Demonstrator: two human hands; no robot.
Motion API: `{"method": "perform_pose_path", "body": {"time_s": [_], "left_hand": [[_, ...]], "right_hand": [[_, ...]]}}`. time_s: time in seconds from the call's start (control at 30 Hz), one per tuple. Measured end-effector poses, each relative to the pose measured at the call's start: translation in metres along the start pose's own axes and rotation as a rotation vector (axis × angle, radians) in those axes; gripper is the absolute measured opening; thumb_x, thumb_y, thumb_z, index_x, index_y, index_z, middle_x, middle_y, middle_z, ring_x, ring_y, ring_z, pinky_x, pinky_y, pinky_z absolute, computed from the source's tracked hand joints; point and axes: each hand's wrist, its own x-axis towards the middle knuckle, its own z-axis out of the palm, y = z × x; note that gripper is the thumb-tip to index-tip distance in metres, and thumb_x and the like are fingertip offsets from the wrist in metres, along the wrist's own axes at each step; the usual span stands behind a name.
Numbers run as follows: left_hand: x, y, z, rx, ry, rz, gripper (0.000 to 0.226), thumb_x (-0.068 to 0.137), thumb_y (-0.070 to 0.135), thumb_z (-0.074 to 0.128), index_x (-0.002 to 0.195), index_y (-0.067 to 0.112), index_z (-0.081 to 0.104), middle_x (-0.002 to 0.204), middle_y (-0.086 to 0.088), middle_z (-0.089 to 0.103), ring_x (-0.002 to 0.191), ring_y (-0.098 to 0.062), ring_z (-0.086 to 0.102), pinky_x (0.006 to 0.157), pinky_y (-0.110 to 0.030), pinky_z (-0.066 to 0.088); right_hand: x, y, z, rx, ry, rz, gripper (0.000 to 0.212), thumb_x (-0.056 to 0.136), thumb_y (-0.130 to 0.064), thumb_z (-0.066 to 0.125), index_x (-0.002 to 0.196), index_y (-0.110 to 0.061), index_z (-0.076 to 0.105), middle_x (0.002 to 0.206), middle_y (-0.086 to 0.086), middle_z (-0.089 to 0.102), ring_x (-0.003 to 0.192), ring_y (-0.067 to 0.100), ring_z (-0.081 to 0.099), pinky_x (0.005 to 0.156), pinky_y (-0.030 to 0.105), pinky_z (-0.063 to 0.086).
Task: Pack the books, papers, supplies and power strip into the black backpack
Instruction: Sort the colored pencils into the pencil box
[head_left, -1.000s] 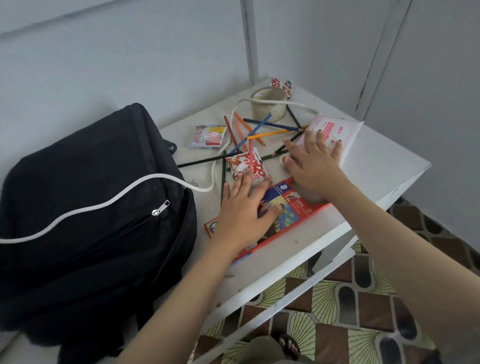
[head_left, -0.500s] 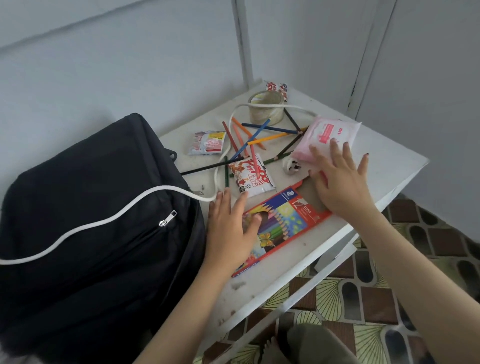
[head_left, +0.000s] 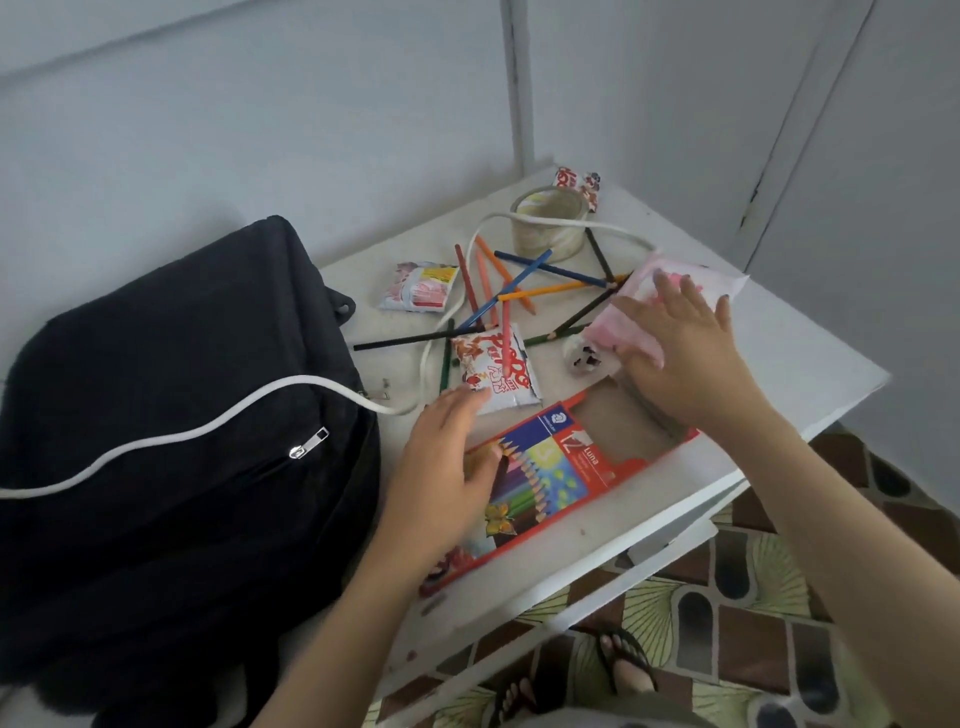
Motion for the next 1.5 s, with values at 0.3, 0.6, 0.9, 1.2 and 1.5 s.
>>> {"method": "perform_pose_path", "body": {"time_s": [0.3,0.6,0.9,1.2,1.5], "left_hand": [[0.065,0.002,0.004,0.240,-0.060,0.108,0.055,0.078,0.024,0.075,0.128,0.031,0.053,0.143,0.005,0.039,0.125,-0.012,0.035,0.096,-0.028,0.032],[0.079,-0.002,-0.003,0.135,0.197,0.169,0.026,0.087,0.005,0.061,0.108,0.015,0.070,0.113,0.001,0.065,0.107,-0.015,0.055,0.093,-0.021,0.041],[0.066,0.036,-0.023,-0.311,0.524,0.172,0.022,0.093,-0.007,0.048,0.101,0.007,0.062,0.102,-0.004,0.066,0.102,-0.012,0.063,0.089,-0.021,0.047],[0.068,0.051,-0.028,-0.447,0.500,0.195,0.029,0.092,-0.007,0.048,0.100,0.020,0.057,0.096,0.014,0.065,0.096,-0.005,0.062,0.084,-0.020,0.046],[0.070,0.059,-0.023,-0.461,0.420,0.201,0.021,0.095,-0.001,0.047,0.107,0.013,0.057,0.100,0.009,0.065,0.101,-0.011,0.064,0.089,-0.027,0.049]], "right_hand": [[0.072,-0.006,-0.001,-0.074,-0.039,-0.355,0.037,0.083,-0.002,0.055,0.108,-0.023,0.071,0.103,0.009,0.064,0.094,0.028,0.052,0.078,0.037,0.035],[0.103,-0.023,0.002,-0.182,-0.238,-0.486,0.015,0.084,-0.021,0.063,0.094,-0.027,0.072,0.089,-0.003,0.062,0.094,0.022,0.058,0.072,0.028,0.034],[0.038,-0.033,-0.043,0.879,0.380,-0.351,0.027,0.091,0.001,0.050,0.115,-0.010,0.042,0.089,0.008,0.063,0.080,0.015,0.061,0.073,0.023,0.048],[-0.019,0.004,-0.038,0.834,0.409,-0.085,0.041,0.090,-0.001,0.055,0.117,-0.027,0.038,0.084,-0.004,0.063,0.076,0.003,0.061,0.073,0.012,0.045],[-0.042,0.023,-0.024,0.734,0.407,0.121,0.042,0.094,-0.007,0.051,0.133,-0.009,0.035,0.089,-0.014,0.052,0.074,-0.004,0.055,0.061,0.004,0.040]]}}
